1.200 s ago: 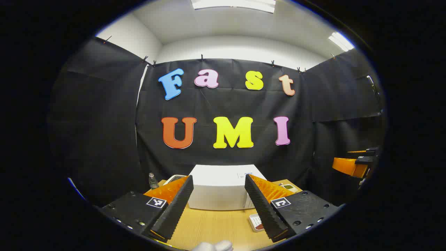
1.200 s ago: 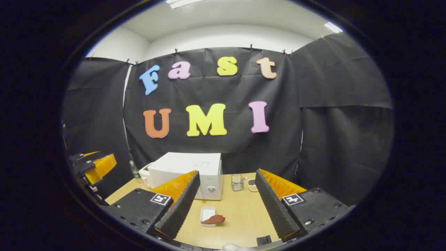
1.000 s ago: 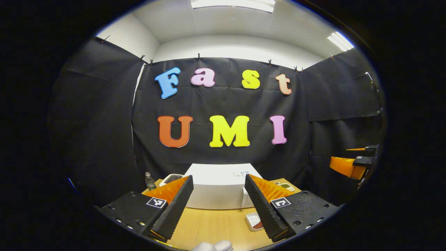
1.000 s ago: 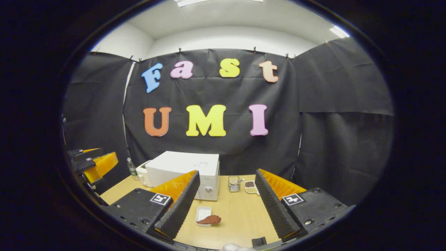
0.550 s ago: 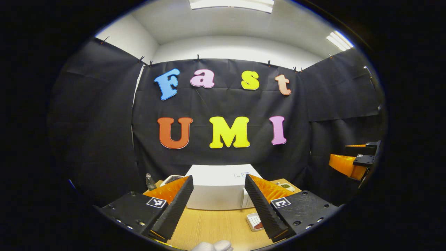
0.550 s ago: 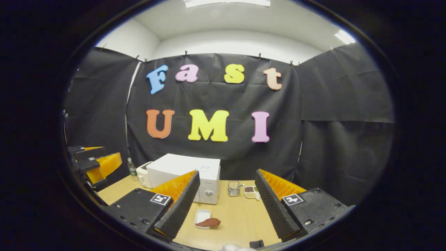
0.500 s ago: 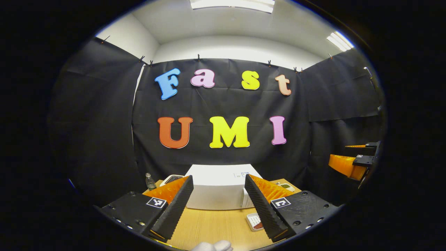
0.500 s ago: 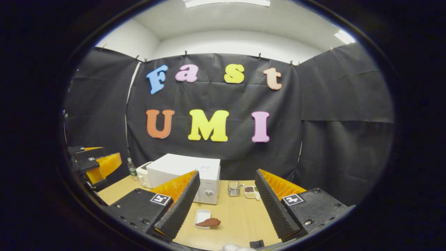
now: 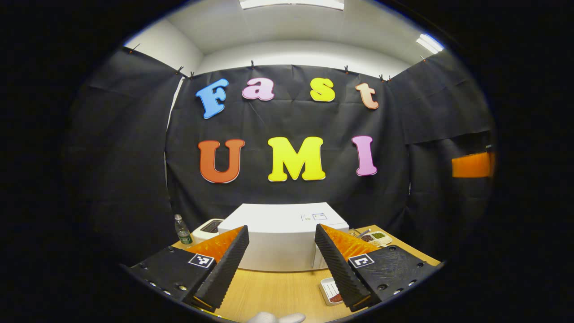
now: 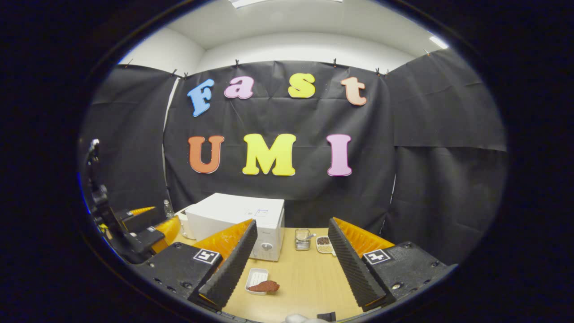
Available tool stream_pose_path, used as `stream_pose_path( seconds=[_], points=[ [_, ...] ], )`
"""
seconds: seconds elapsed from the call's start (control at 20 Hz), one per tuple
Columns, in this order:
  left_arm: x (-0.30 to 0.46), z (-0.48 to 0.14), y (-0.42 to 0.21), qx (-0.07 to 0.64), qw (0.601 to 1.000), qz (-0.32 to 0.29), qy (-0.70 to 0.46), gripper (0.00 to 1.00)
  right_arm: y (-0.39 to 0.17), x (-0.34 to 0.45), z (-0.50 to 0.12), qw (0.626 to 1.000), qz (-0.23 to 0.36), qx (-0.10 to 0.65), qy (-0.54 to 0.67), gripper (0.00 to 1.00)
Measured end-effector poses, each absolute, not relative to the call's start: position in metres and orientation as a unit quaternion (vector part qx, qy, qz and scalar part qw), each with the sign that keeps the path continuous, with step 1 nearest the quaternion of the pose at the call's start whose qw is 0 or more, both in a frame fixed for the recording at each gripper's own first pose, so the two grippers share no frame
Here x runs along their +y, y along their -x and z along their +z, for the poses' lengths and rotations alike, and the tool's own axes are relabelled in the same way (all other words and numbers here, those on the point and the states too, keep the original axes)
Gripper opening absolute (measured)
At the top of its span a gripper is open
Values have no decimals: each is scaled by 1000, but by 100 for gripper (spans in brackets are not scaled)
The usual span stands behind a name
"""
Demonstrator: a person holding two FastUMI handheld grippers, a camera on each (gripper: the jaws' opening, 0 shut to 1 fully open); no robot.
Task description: Open the microwave oven with the left hand, put the food in, and close the microwave oven.
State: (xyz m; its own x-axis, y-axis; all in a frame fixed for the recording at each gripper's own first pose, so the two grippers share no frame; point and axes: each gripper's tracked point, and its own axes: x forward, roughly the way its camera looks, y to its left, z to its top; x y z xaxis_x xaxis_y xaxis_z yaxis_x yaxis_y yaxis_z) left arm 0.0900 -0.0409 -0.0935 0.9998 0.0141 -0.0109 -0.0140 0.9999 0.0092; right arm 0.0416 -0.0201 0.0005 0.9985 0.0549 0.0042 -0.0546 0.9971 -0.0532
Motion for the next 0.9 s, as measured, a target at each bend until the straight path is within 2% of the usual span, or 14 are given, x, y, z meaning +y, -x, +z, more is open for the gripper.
stream_pose_path(
  seconds=[0.25, 0.3, 0.35, 0.4, 0.45, 0.5, 0.55, 0.6, 0.65, 0.7, 0.75, 0.8, 0.85, 0.9],
  points=[
    [-74, -162, -156, 39, 999, -5, 7, 93, -71, -48, -1, 999, 24, 20, 35, 100],
    [-78, -178, -171, 48, 999, -2, 6, 93, -76, -53, -2, 999, 24, 24, 40, 94],
    [-82, -190, -186, 56, 998, -3, 3, 93, -80, -56, -3, 998, 24, 27, 45, 94],
    [-84, -200, -198, 56, 998, 0, 0, 94, -84, -59, -6, 998, 22, 31, 48, 100],
    [-88, -209, -210, 57, 998, -1, -1, 93, -89, -64, -10, 998, 18, 41, 50, 100],
    [-90, -220, -222, 58, 998, 0, 1, 93, -93, -66, -16, 998, 19, 50, 45, 94],
    [-92, -231, -234, 60, 998, 3, 2, 93, -98, -66, -18, 997, 21, 55, 42, 100],
    [-94, -240, -246, 62, 998, 4, 3, 84, -103, -67, -22, 997, 20, 60, 41, 100],
    [-97, -247, -255, 66, 998, 3, 5, 94, -107, -68, -25, 997, 21, 66, 41, 100],
    [-100, -255, -264, 70, 998, 1, 5, 83, -110, -70, -29, 996, 21, 71, 41, 100],
    [-105, -259, -269, 71, 997, -3, 3, 93, -112, -72, -31, 996, 20, 76, 45, 94],
    [-109, -263, -274, 72, 997, -6, -2, 87, -113, -77, -33, 996, 15, 79, 48, 95],
    [-111, -265, -277, 71, 997, -9, -7, 84, -114, -80, -31, 996, 11, 79, 50, 100],
    [-113, -267, -280, 72, 997, -15, -7, 83, -114, -83, -32, 996, 7, 80, 50, 94]
  ],
)
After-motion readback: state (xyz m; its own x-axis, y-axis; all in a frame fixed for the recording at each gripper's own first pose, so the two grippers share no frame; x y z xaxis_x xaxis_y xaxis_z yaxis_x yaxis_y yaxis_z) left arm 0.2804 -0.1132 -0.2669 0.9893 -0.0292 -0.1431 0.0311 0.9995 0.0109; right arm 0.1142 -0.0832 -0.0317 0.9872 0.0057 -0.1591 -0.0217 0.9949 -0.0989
